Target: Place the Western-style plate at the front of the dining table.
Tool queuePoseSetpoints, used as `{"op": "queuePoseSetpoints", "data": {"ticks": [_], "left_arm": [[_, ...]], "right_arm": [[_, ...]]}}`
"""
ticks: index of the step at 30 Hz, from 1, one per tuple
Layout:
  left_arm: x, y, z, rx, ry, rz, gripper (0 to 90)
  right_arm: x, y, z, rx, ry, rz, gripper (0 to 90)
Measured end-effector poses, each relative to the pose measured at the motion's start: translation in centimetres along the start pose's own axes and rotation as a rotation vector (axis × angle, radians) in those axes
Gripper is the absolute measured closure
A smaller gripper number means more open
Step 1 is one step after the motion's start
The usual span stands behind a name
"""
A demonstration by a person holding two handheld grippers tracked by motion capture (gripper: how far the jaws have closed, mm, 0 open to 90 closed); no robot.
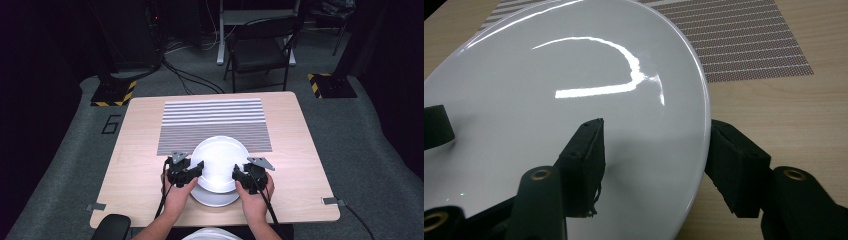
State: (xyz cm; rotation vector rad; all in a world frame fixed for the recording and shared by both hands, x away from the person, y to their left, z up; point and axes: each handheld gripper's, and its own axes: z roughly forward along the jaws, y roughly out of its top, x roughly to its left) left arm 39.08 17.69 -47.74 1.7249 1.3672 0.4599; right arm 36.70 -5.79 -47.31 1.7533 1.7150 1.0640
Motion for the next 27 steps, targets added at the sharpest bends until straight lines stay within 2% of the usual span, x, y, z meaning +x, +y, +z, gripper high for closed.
{"op": "queuePoseSetpoints", "data": {"ticks": [19,27], "left_arm": [[1.1,0.4,0.0,-0.007,0.028,-0.022,48.1],[1.4,1.2,0.1,-0.020,0.032,-0.028,48.1]], "right_arm": [[1.0,0.9,0.9,-0.010,0.028,-0.023,41.8],[1.2,1.6,1.2,-0.021,0.033,-0.028,41.8]]}}
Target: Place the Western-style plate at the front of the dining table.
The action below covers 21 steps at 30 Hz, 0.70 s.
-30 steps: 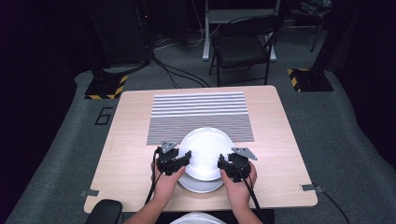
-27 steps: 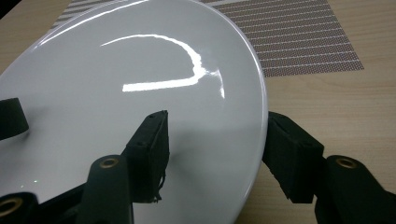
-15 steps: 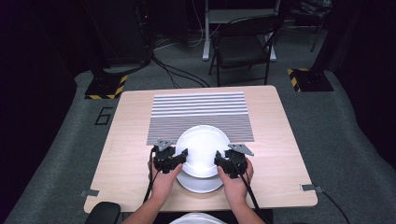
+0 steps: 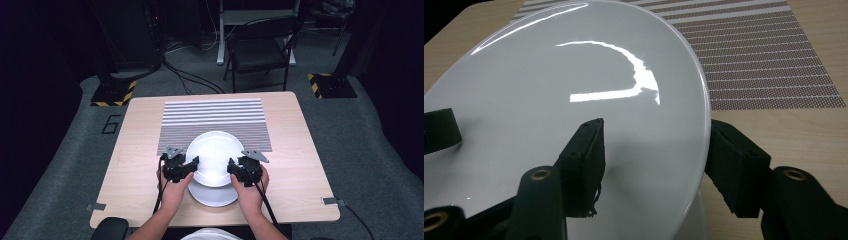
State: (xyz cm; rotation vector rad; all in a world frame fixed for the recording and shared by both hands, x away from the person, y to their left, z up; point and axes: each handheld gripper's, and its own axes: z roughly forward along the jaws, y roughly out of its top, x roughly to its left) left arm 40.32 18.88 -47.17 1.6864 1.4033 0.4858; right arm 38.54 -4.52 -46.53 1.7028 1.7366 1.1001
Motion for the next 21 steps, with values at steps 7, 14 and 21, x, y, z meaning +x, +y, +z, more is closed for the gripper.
{"op": "queuePoseSetpoints", "data": {"ticks": [7,14,21], "left_arm": [[0.1,0.8,0.0,-0.021,0.001,0.003,48.1],[0.2,1.4,0.6,-0.023,0.011,0.008,48.1],[0.1,2.1,1.1,-0.024,0.012,0.008,48.4]], "right_arm": [[0.0,0.4,0.5,0.000,-0.003,-0.008,41.8],[0.0,0.5,1.1,0.005,-0.004,-0.003,41.8],[-0.2,0.8,1.5,0.001,-0.006,0.006,41.8]]}}
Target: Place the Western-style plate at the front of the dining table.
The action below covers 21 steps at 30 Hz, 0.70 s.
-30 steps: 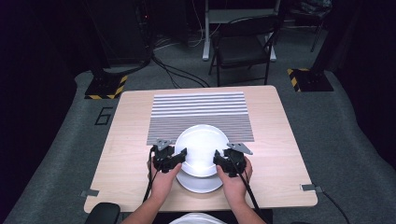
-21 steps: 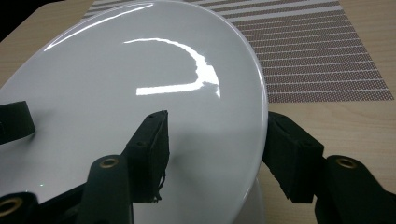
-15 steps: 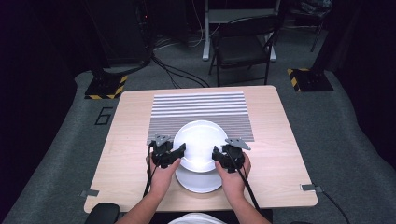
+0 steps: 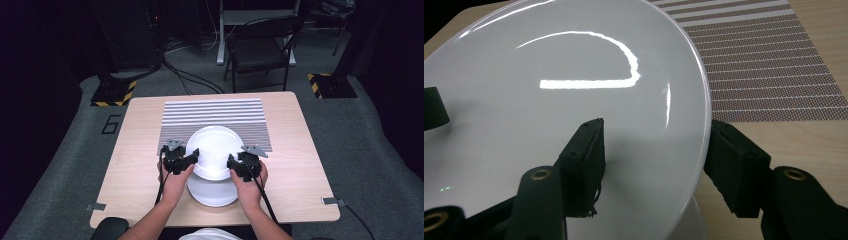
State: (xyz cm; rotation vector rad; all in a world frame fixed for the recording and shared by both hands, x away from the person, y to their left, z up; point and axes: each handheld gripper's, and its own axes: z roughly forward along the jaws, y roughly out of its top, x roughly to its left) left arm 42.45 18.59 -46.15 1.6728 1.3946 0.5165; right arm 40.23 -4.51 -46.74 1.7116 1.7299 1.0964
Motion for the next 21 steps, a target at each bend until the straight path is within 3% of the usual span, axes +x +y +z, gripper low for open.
{"op": "queuePoseSetpoints", "data": {"ticks": [21], "left_arm": [[0.3,1.5,1.5,0.006,-0.009,-0.019,48.9]], "right_arm": [[-0.1,2.8,1.1,-0.047,-0.013,-0.018,41.8]]}}
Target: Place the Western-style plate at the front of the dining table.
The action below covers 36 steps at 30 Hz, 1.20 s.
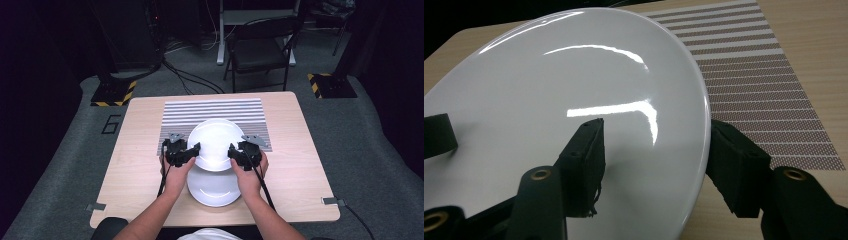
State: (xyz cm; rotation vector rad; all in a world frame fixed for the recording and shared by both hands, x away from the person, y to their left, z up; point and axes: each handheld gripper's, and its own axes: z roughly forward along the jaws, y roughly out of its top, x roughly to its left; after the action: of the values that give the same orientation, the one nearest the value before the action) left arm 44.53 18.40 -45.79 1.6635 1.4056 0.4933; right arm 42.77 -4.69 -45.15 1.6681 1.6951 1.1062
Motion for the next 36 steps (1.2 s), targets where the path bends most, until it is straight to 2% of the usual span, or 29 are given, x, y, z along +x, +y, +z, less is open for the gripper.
{"op": "queuePoseSetpoints", "data": {"ticks": [7,15,23,36], "left_arm": [[0.1,1.0,-0.1,-0.019,-0.004,-0.012,49.1],[0.1,2.6,-0.3,-0.049,0.000,0.003,49.1],[0.4,3.4,0.2,-0.042,0.005,0.005,49.5],[1.0,4.0,1.1,-0.025,0.004,-0.025,49.7]], "right_arm": [[0.1,0.9,0.2,-0.009,0.000,0.000,41.9],[0.3,2.1,0.1,-0.028,0.011,0.004,41.9],[0.4,3.0,0.6,-0.034,0.010,-0.005,42.3],[0.6,4.5,1.8,-0.037,0.009,-0.021,42.6]]}}
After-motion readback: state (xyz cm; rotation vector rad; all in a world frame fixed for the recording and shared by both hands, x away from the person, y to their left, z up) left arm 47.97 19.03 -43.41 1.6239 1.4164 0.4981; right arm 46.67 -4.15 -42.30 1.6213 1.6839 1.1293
